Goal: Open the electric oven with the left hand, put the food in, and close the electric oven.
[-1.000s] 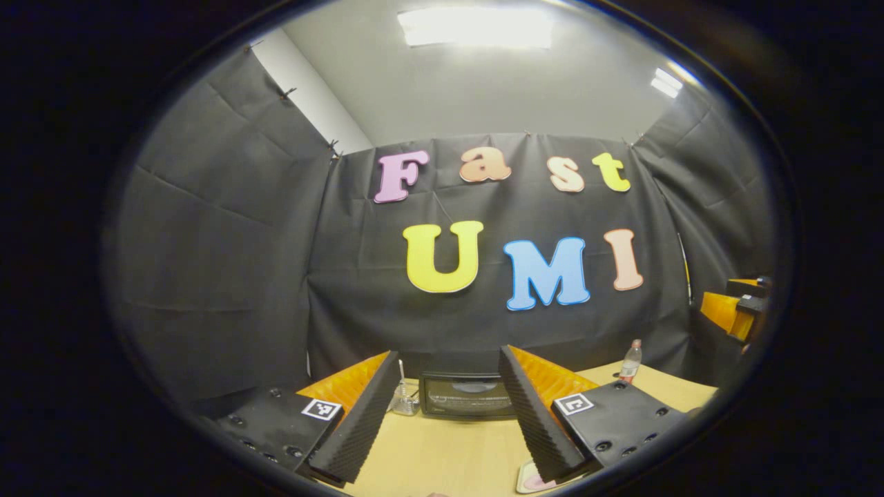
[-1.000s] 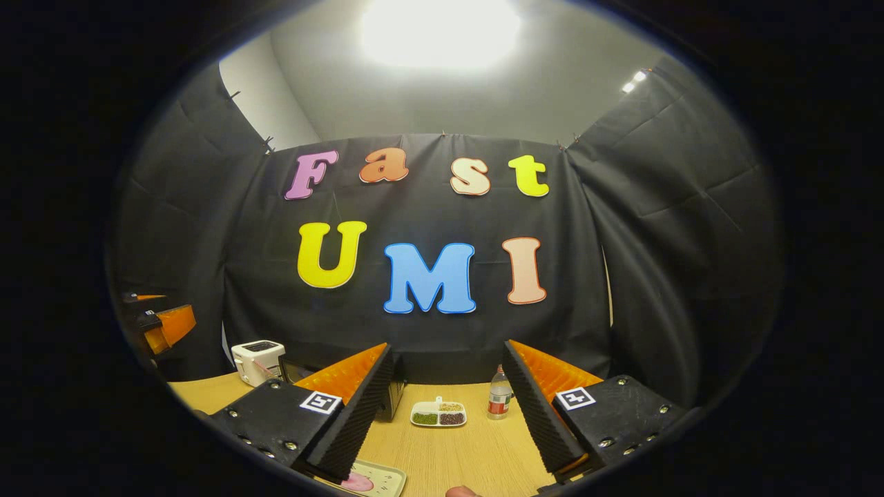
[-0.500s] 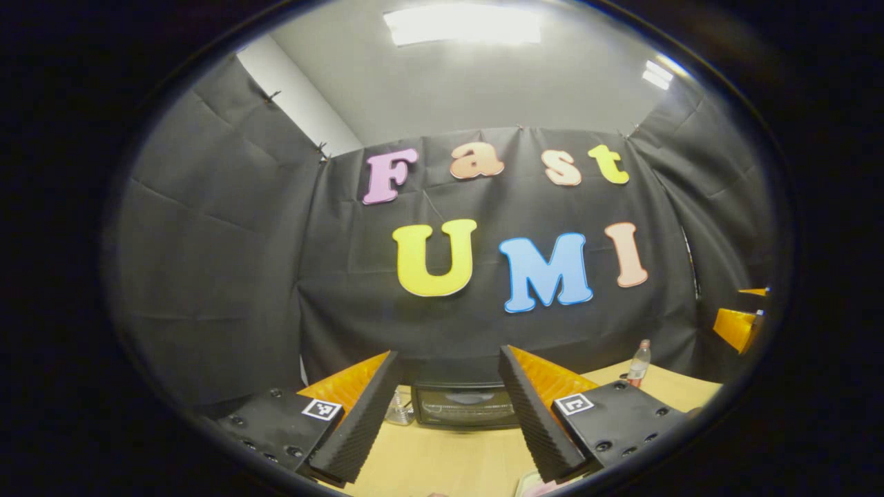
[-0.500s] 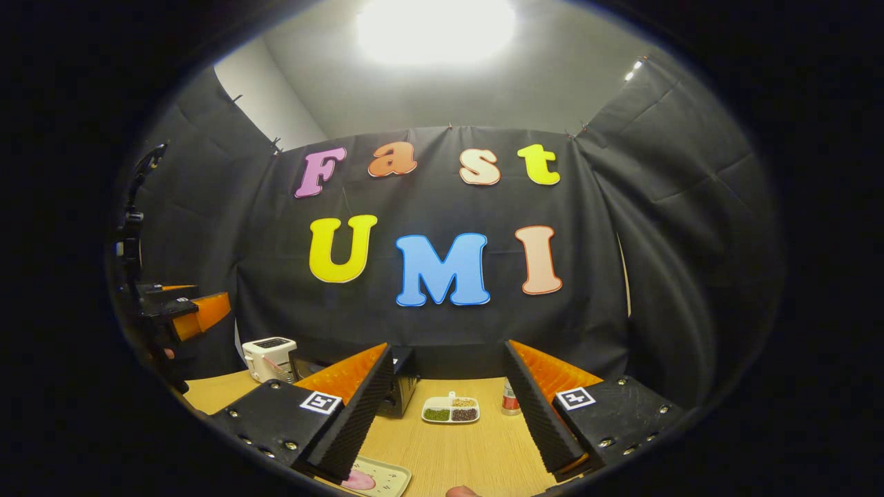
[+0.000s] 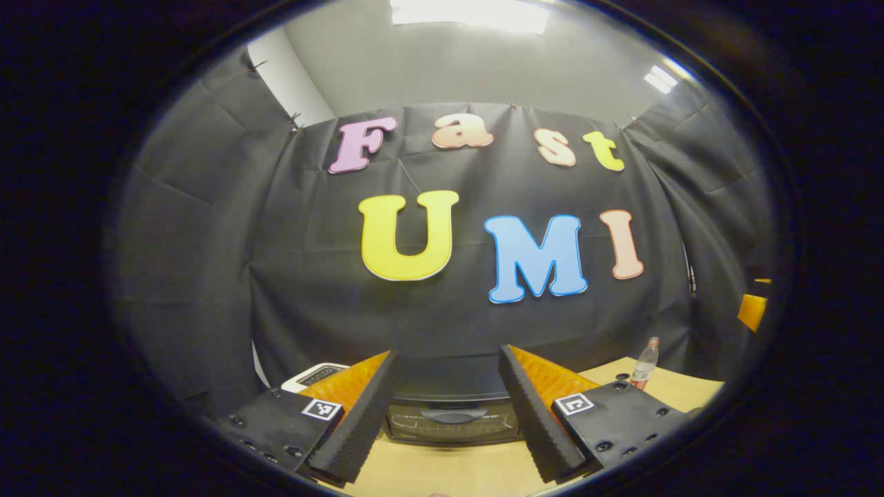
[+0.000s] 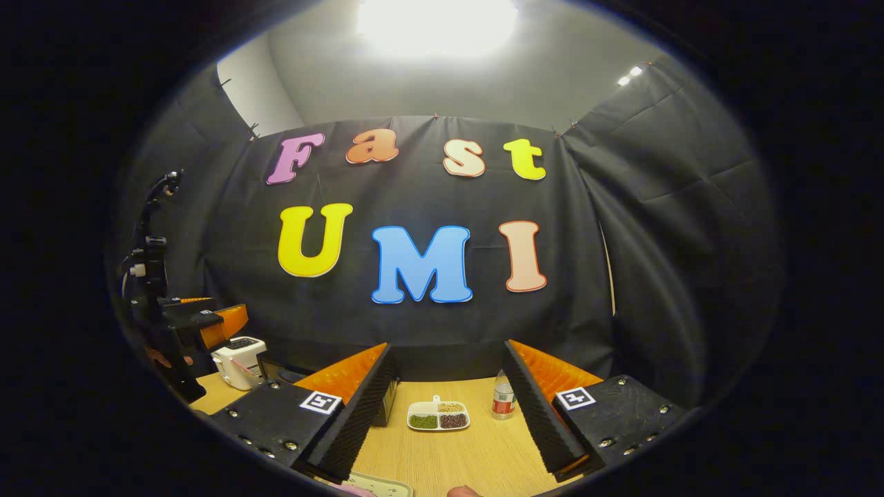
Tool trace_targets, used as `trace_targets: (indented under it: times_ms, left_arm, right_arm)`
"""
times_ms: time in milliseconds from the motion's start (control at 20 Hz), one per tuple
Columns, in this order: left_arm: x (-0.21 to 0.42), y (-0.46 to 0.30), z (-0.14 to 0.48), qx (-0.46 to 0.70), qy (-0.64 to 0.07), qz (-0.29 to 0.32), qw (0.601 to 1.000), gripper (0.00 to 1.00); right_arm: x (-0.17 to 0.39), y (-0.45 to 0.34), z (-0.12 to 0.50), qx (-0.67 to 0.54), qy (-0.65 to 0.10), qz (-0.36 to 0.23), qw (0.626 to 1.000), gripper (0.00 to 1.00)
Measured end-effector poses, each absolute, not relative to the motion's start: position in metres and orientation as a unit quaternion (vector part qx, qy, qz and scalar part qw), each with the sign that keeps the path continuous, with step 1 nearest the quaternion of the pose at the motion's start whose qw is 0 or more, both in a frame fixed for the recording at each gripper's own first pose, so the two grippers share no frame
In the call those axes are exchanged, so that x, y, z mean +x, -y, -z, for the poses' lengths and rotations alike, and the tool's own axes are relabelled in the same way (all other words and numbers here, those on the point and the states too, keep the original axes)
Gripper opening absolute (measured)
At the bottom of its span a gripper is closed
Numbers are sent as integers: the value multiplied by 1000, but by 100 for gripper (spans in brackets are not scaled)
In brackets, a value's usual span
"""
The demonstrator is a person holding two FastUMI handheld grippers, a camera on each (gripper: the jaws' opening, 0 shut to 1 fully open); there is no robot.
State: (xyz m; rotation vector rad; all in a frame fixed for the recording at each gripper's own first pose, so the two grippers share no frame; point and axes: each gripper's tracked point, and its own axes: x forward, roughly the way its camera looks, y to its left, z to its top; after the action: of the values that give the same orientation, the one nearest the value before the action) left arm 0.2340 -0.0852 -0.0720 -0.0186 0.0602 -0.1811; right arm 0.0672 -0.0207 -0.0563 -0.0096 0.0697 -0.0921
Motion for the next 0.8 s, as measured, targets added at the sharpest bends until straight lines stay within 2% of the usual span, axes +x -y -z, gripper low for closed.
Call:
trace_targets:
  times_ms: [100, 200, 400, 600, 700, 750, 800]
  left_arm:
    - [257, 89, 94, -14, -47, 103, 993, 100]
    - [280, 92, 118, -17, -65, 112, 991, 91]
    - [317, 106, 166, -22, -104, 130, 986, 100]
    - [340, 115, 209, -17, -130, 139, 982, 96]
    - [349, 120, 227, -16, -145, 141, 979, 96]
    - [352, 122, 236, -16, -151, 142, 978, 100]
    - [353, 124, 244, -15, -158, 143, 977, 96]
  right_arm:
    - [74, 18, 64, -9, -45, 59, 997, 97]
    - [77, 19, 70, -16, -53, 75, 996, 98]
    - [82, 23, 82, -34, -69, 105, 991, 97]
    - [77, 29, 87, -44, -81, 133, 987, 97]
    - [74, 32, 88, -50, -85, 142, 985, 98]
    - [73, 34, 88, -53, -86, 147, 984, 98]
    - [72, 36, 88, -54, -87, 151, 983, 97]
